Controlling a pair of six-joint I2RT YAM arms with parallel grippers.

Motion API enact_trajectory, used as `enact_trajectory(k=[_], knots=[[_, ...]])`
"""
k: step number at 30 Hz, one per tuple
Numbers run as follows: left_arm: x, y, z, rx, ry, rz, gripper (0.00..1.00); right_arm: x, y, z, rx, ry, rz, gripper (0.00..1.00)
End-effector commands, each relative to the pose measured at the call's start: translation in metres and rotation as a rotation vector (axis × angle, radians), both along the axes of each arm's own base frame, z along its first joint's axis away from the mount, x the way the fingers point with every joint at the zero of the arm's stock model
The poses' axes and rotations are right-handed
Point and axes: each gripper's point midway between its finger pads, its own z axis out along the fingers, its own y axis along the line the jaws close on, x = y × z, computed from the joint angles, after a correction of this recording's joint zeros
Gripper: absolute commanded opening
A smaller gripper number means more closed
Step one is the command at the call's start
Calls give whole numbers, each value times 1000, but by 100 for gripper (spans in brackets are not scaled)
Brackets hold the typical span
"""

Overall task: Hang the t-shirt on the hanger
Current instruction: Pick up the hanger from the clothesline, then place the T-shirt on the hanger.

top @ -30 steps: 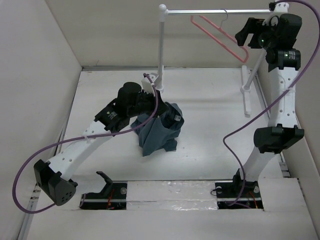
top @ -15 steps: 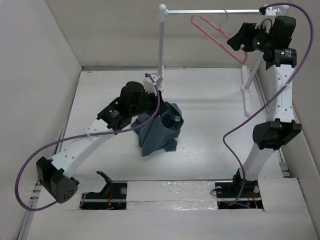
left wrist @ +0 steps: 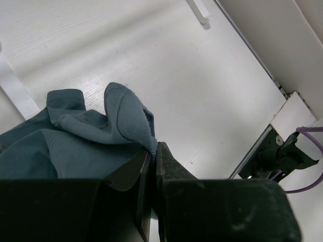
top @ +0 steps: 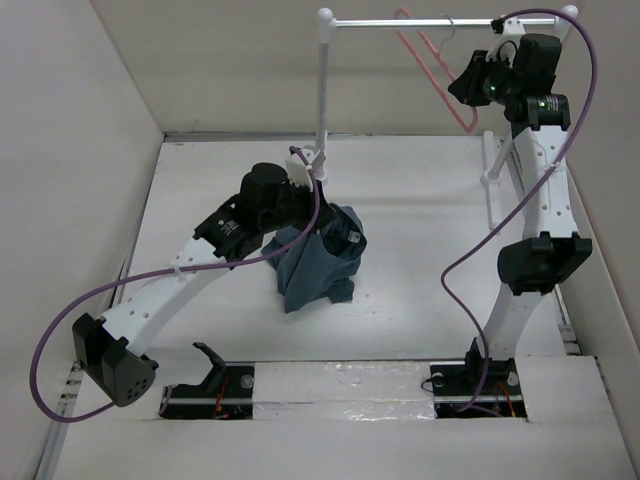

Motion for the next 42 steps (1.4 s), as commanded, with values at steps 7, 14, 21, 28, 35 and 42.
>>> enact_trajectory(k=[7, 14, 21, 28, 35, 42], knots=[[9, 3, 23, -44, -61, 28, 0, -16, 3, 57, -1, -139, -22, 0], [19, 13, 30, -58, -82, 75, 0, -47, 3, 111, 58, -262, -8, 0], [24, 15, 38, -61, -97, 99, 0, -63, 2, 82, 30, -181, -29, 0], [31, 17, 47, -57, -113, 136, 0, -84, 4, 50, 38, -105, -40, 0], [39, 11, 40, -59, -77, 150, 0, -137, 38, 41, 140, -80, 83, 0], [55, 4, 47, -78, -66, 177, 0, -238, 92, -9, 255, 68, 255, 0]])
